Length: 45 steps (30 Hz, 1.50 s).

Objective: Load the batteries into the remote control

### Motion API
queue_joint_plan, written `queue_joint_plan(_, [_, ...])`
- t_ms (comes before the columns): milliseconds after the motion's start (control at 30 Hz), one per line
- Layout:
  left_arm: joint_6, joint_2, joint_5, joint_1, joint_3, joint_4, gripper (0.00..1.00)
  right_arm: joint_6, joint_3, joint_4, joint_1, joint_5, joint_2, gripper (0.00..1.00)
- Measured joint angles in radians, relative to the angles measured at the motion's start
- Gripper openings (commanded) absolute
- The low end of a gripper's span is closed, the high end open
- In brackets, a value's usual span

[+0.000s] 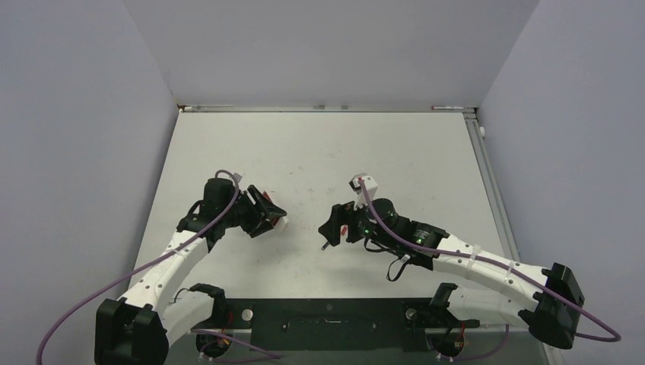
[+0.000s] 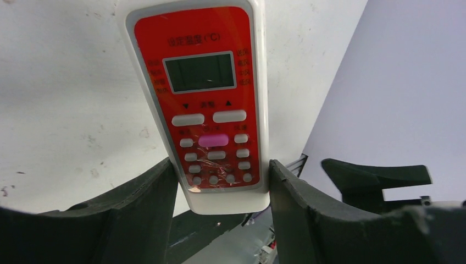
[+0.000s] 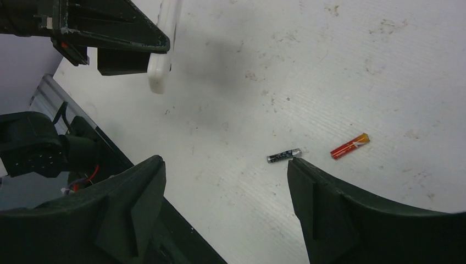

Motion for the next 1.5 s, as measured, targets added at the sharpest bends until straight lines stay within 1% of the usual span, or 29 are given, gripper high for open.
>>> queue_joint_plan(233, [-0.130,-0.035,-0.003,-0.045,-0.020,0.073,0.00,0.018,0.039,0.053,0.093,0.032,0.129,0.76])
queue_joint_plan(533, [-0.268,-0.062,-0.034,-0.130,-0.047,0.170,0.00,0.018,0.104,0.136,0.147,0.099,0.205,0.72])
queue_joint_plan(800, [-0.336,-0.072,-0.067,-0.190,-0.052,0.214,0.00,0.014,0.142,0.172,0.170,0.151,0.261,0.64])
queue_joint_plan(967, [-0.354,-0.085,-0.087,-0.210,-0.052,0.227,0.00,0.010,0.169,0.183,0.183,0.185,0.298,0.57])
queue_joint_plan(1100, [-0.368,-0.093,-0.098,-0.228,-0.052,0.231,0.00,0.005,0.177,0.186,0.199,0.215,0.315,0.54])
queue_joint_plan(1167, [-0.372,-0.097,-0.102,-0.234,-0.055,0.237,0.00,0.000,0.179,0.187,0.204,0.230,0.319,0.50])
queue_joint_plan(1300, [-0.382,-0.103,-0.108,-0.248,-0.059,0.238,0.00,-0.008,0.180,0.188,0.210,0.254,0.320,0.38])
queue_joint_plan(1433, [-0.390,-0.114,-0.113,-0.262,-0.063,0.243,0.00,-0.011,0.180,0.189,0.211,0.267,0.320,0.34])
queue_joint_plan(1467, [-0.392,-0.116,-0.113,-0.265,-0.064,0.245,0.00,-0.012,0.180,0.190,0.213,0.270,0.320,0.30])
queue_joint_plan(1500, [-0.394,-0.117,-0.113,-0.268,-0.064,0.249,0.00,-0.012,0.180,0.192,0.214,0.270,0.320,0.22])
